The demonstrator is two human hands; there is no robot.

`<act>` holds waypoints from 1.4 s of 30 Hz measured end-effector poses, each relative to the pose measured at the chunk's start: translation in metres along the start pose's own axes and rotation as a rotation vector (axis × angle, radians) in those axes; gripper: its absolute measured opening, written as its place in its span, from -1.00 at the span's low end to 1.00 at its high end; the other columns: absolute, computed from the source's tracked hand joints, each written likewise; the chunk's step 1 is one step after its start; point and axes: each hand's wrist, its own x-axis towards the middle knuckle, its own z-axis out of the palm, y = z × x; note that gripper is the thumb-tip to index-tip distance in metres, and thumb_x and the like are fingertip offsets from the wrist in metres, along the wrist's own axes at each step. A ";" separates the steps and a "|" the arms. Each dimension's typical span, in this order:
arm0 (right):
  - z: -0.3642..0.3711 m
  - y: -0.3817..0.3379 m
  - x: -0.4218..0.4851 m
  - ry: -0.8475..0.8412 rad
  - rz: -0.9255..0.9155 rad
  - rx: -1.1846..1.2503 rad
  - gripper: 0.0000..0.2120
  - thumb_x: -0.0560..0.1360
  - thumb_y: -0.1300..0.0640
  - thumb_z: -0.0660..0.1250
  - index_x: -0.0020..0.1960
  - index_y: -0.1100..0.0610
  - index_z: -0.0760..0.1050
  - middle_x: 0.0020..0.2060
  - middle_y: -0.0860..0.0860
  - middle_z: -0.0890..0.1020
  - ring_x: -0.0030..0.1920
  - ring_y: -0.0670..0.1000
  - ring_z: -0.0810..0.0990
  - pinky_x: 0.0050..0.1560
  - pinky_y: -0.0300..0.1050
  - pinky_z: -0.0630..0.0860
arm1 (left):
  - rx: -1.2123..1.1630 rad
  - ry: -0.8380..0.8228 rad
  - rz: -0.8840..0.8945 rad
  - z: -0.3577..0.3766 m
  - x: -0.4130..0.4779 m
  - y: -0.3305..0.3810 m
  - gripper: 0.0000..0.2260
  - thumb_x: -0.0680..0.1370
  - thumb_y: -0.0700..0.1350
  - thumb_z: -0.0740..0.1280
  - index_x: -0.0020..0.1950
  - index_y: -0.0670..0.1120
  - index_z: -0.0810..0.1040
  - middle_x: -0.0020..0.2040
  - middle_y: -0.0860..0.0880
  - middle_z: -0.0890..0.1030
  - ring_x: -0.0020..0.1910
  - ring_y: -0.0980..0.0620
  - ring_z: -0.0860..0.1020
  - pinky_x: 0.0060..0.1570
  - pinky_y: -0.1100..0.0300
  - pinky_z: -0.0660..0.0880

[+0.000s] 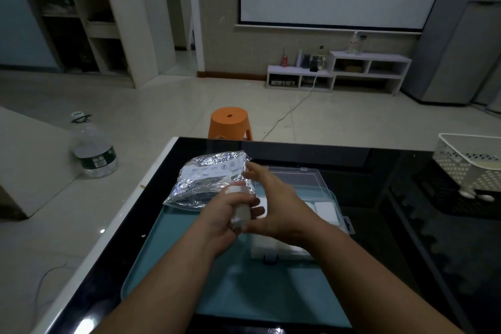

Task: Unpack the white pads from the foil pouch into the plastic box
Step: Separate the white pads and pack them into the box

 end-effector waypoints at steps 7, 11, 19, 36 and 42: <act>0.002 0.001 0.001 -0.077 -0.021 -0.123 0.13 0.27 -0.05 0.60 0.56 -0.21 -0.11 0.45 -0.16 0.38 0.47 -0.01 0.27 0.45 -0.04 0.14 | 0.069 -0.152 0.008 0.004 -0.005 -0.002 -0.49 0.33 -0.46 0.27 0.22 -0.09 0.47 -0.04 -0.22 0.58 -0.17 -0.13 0.61 -0.22 0.07 0.53; 0.001 -0.001 0.001 -0.096 0.000 -0.143 0.06 0.31 0.00 0.57 0.55 -0.24 -0.07 0.43 -0.06 0.39 0.44 0.09 0.28 0.41 -0.06 0.17 | 0.068 -0.168 -0.001 0.006 -0.004 -0.001 -0.44 0.28 -0.40 0.31 0.27 -0.12 0.46 0.03 -0.24 0.57 -0.13 -0.13 0.63 -0.24 0.12 0.58; 0.004 0.002 0.003 -0.083 -0.015 -0.177 0.01 0.32 -0.04 0.54 0.54 -0.25 -0.04 0.42 -0.06 0.37 0.43 0.03 0.28 0.40 -0.09 0.10 | 0.085 -0.185 0.000 0.007 -0.007 0.002 -0.48 0.35 -0.45 0.24 0.28 -0.12 0.46 -0.02 -0.22 0.58 -0.16 -0.11 0.63 -0.32 0.14 0.57; -0.022 0.012 0.001 0.155 0.423 0.349 -0.92 0.48 0.22 0.35 -0.05 0.09 0.50 -0.10 0.08 0.61 -0.10 0.06 0.60 0.00 0.09 0.59 | 0.052 0.134 -0.029 0.014 -0.001 0.004 -0.86 0.55 -0.28 0.19 -0.01 -0.25 0.53 -0.18 -0.18 0.62 -0.25 -0.08 0.59 -0.25 0.09 0.50; -0.029 0.018 -0.006 -0.070 0.525 0.531 -0.69 0.44 0.18 0.49 0.10 0.14 0.45 -0.04 0.17 0.66 -0.07 0.09 0.69 -0.12 -0.07 0.65 | 0.058 0.093 0.039 0.016 0.003 0.002 -0.86 0.53 -0.34 0.28 0.07 -0.21 0.51 -0.17 -0.15 0.63 -0.29 -0.02 0.61 -0.37 0.18 0.57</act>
